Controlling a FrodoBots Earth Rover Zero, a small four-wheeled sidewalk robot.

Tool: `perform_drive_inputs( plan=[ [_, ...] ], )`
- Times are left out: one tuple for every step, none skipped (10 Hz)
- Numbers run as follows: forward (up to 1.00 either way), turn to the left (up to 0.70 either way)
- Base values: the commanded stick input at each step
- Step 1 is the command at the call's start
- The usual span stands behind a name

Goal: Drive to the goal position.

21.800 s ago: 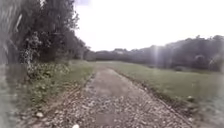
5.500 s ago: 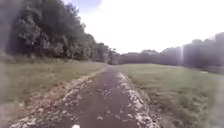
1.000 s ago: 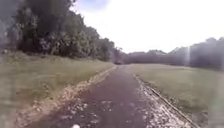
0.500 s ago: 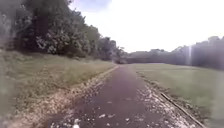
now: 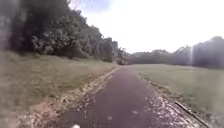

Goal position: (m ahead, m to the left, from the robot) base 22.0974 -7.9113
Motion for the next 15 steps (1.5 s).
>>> perform_drive_inputs(
  plan=[
    [0.85,0.0],
    [0.85,0.0],
    [0.85,0.0],
    [0.85,0.0],
    [0.85,0.0],
    [0.85,0.0],
    [0.85,0.0],
    [0.85,0.0],
    [0.85,0.0],
    [0.85,-0.12],
    [0.85,-0.25],
    [0.85,-0.34],
    [0.85,-0.34],
    [0.85,-0.34],
    [0.85,-0.34]
  ],
)
